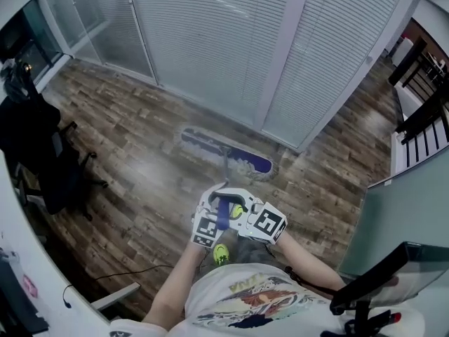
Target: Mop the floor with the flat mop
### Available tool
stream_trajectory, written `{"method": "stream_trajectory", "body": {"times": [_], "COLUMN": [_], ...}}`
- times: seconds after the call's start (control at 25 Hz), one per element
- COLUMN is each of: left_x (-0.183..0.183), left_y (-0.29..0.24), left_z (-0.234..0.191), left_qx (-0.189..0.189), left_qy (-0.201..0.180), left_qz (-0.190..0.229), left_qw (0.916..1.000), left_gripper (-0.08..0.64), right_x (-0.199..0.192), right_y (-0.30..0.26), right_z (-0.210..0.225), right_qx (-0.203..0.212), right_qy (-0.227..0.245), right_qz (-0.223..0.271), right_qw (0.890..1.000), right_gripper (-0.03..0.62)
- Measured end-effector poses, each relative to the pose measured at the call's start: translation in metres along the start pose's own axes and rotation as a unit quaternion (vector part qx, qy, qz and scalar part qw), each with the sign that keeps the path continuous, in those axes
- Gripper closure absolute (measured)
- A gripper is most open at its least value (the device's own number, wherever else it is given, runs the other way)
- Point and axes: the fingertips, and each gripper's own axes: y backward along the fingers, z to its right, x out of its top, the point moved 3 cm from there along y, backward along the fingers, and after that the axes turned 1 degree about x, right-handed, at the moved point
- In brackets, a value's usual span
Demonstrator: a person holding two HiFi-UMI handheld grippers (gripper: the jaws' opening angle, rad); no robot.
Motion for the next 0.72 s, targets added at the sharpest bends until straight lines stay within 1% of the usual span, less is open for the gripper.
{"method": "stream_trajectory", "body": {"times": [0.12,0.2,0.28,0.4,0.48,0.64,0.72], "left_x": [-0.008,-0.016,-0.016,-0.015,-0.016,-0.019,-0.023], "left_y": [0.045,0.07,0.09,0.12,0.139,0.176,0.197], "left_z": [0.027,0.041,0.056,0.083,0.101,0.146,0.174], "left_qx": [0.001,0.008,0.009,0.013,0.02,0.033,0.039], "left_qy": [-0.002,-0.006,-0.004,0.003,0.004,0.008,0.006], "left_qz": [-0.005,-0.012,-0.012,-0.013,-0.016,-0.022,-0.026], "left_qw": [1.0,0.9999,0.9999,0.9998,0.9997,0.9992,0.9989], "left_gripper": [0.436,0.436,0.436,0.436,0.436,0.436,0.437], "right_x": [0.0,0.001,0.0,0.0,0.001,-0.002,-0.007], "right_y": [0.002,0.005,0.008,0.016,0.024,0.047,0.062], "right_z": [-0.052,-0.081,-0.106,-0.145,-0.171,-0.225,-0.256], "right_qx": [-0.002,0.003,0.009,0.015,0.022,0.041,0.05], "right_qy": [-0.004,0.004,0.012,-0.006,-0.009,-0.008,0.005], "right_qz": [0.003,0.004,0.003,0.009,0.011,0.013,0.012], "right_qw": [1.0,1.0,1.0,1.0,1.0,0.999,0.999], "right_gripper": [0.374,0.373,0.373,0.371,0.371,0.37,0.367]}}
